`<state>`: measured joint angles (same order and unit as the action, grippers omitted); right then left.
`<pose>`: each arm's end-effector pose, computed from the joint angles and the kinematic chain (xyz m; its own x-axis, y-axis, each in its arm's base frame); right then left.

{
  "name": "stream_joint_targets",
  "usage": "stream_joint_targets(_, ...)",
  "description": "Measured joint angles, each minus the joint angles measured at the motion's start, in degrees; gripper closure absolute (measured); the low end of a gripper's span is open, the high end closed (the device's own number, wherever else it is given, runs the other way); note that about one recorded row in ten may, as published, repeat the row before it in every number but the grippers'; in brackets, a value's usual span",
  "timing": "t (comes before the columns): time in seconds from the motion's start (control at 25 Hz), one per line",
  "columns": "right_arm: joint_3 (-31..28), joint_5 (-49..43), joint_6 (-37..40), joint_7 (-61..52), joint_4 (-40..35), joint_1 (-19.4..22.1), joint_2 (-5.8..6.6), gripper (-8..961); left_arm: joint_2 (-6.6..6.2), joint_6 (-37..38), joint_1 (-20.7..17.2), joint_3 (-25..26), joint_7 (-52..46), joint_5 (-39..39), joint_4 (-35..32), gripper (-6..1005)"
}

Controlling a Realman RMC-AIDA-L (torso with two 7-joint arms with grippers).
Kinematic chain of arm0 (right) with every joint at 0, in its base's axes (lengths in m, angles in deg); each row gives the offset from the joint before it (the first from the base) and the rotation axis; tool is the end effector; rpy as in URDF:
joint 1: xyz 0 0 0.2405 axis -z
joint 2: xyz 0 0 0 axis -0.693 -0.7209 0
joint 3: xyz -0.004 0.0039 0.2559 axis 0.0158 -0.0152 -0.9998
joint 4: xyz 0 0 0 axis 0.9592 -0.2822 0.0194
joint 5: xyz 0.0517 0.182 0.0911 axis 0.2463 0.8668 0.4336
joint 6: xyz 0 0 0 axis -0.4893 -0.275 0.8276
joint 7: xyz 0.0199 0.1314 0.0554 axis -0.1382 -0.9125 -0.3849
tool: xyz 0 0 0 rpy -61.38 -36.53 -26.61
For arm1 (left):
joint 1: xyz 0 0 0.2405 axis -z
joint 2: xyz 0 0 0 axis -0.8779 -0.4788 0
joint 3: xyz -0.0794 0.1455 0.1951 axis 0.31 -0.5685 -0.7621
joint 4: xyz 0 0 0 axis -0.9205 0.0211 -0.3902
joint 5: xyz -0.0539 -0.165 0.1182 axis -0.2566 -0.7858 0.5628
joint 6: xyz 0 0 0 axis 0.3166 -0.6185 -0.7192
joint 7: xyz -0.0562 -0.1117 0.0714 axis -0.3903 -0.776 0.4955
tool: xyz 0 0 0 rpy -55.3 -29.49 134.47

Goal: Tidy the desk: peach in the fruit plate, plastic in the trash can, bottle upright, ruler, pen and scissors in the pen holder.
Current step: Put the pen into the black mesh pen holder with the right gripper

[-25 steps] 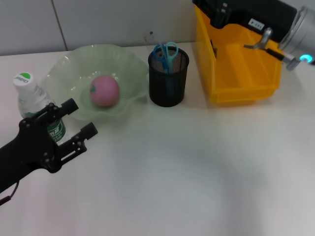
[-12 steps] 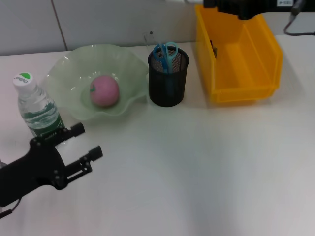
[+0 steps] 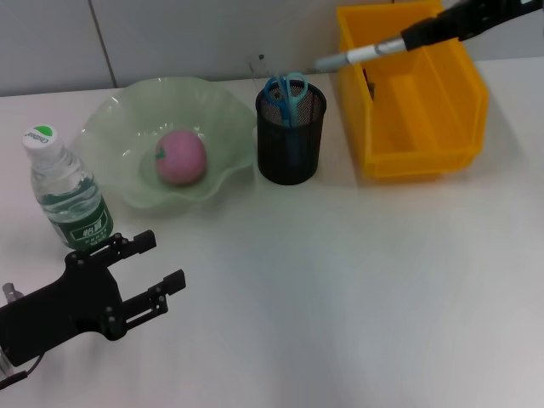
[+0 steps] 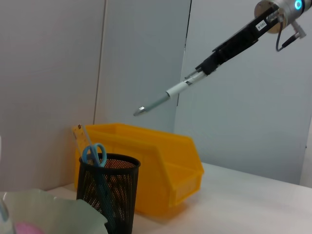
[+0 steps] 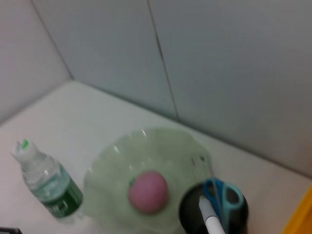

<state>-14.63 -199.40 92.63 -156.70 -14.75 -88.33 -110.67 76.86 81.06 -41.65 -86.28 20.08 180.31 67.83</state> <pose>0.1319 0.3984 0.1410 0.7615 -0.5998 -0.2456 -0.6470 -0.6810 -0.3428 -0.3056 0.2605 -0.0286 0.7268 0.1580 0.6684 0.4313 -0.8624 -0.2651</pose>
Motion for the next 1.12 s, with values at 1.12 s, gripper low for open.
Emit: stream_joint_targets(1.12, 2.82, -10.93, 2.48, 0.11, 13.52, -12.02, 1.72, 820, 0.65, -1.65, 0.04, -0.08, 0.47, 0.53, 0.0, 250)
